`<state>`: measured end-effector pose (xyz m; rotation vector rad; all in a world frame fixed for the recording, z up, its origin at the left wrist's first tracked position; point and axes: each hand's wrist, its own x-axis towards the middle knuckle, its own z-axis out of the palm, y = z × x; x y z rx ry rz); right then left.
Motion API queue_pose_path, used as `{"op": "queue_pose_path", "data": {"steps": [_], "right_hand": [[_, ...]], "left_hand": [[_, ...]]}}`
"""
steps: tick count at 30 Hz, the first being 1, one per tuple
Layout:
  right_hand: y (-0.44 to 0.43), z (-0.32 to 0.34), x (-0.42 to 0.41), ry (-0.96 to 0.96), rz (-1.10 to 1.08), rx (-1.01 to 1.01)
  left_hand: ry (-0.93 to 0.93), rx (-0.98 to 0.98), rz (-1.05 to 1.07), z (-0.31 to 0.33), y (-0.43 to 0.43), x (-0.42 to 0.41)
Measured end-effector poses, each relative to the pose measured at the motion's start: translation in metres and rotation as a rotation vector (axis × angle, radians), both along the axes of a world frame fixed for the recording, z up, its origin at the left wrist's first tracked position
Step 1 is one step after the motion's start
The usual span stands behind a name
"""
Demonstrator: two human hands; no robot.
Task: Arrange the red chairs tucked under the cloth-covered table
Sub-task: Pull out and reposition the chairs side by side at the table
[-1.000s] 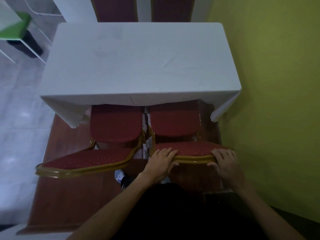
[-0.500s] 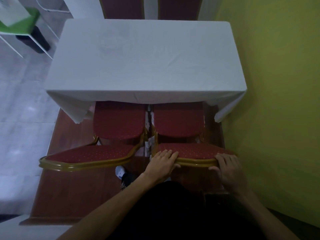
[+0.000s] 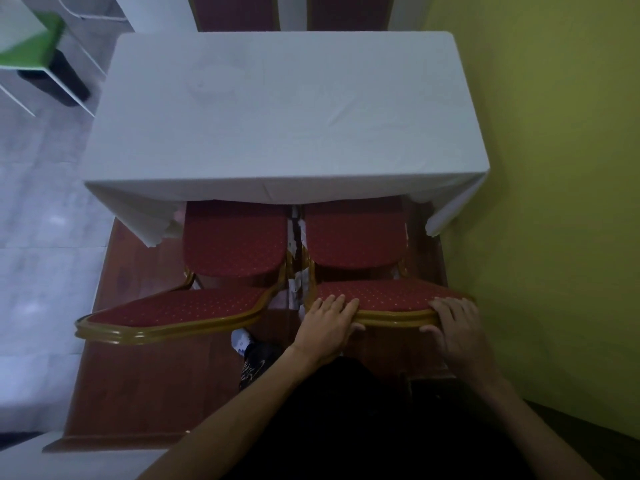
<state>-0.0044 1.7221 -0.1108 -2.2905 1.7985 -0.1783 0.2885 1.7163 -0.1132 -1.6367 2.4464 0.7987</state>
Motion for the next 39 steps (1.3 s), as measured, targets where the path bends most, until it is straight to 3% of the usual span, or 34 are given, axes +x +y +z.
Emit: {"op": "queue_pose_path", "data": {"steps": [6,12,18,26,31,39], "right_hand": [[-0.001,0.009,0.001,-0.048,-0.001,0.092],[-0.01,0.03,0.05,-0.043,0.194,0.103],[-0.017,0.031,0.102,0.098,0.367,0.158],[-0.02,0.024,0.131,0.267,0.384,0.138],[-0.02,0.017,0.134,0.368,0.414,0.144],[-0.015,0.017,0.135,0.367,0.39,0.142]], "left_hand": [[0.041,0.029,0.002,0.005,-0.007,0.006],[-0.009,0.005,-0.033,0.009,-0.001,0.023],[-0.09,-0.04,0.019,0.024,0.01,0.099],[-0.3,-0.062,-0.054,0.014,0.034,0.221],[-0.256,-0.152,-0.135,0.015,0.033,0.254],[-0.218,-0.202,-0.222,0.013,0.029,0.261]]}}
